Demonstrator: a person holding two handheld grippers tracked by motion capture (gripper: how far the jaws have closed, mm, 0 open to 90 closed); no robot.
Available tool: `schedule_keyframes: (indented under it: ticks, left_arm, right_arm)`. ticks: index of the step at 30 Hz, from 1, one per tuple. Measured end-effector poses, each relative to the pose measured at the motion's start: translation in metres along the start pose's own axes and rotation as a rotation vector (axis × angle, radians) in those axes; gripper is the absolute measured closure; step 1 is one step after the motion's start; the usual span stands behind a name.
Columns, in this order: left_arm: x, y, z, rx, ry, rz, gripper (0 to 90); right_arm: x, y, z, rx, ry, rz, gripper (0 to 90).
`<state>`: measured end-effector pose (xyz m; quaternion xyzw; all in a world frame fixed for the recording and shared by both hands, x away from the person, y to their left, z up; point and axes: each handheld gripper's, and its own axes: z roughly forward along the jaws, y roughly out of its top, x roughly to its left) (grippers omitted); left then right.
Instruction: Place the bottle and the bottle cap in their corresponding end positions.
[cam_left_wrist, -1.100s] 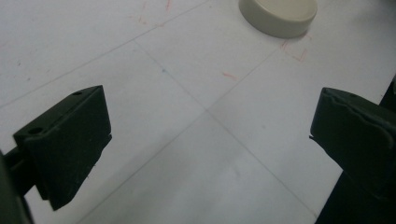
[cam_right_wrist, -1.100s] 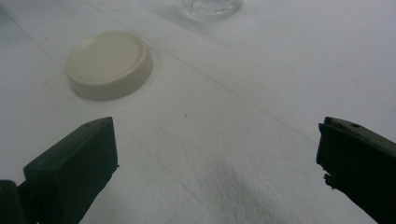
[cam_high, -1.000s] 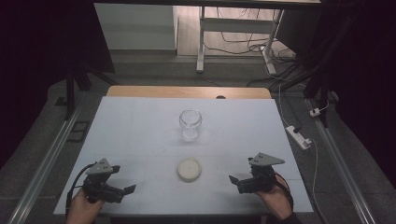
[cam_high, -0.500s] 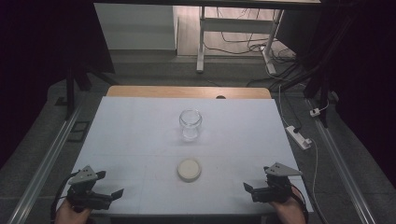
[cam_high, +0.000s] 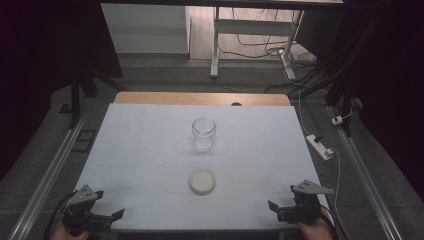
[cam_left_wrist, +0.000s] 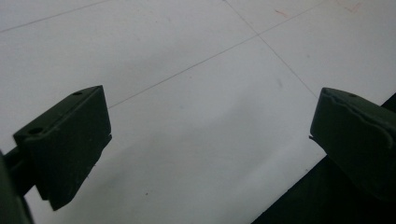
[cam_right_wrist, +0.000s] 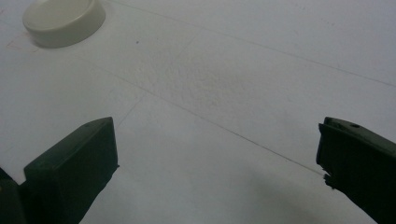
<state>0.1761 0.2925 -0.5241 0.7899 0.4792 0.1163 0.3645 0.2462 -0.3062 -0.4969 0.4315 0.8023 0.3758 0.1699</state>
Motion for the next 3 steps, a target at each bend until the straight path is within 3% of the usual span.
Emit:
schedule_keyframes:
  ticks: [3]
  left_arm:
    - [0.0002,0.0004,0.0007,0.002,0.000,-0.005,0.0]
  right_arm:
    - [-0.0008,-0.0001,0.0006,0.005,0.003,0.004,0.0]
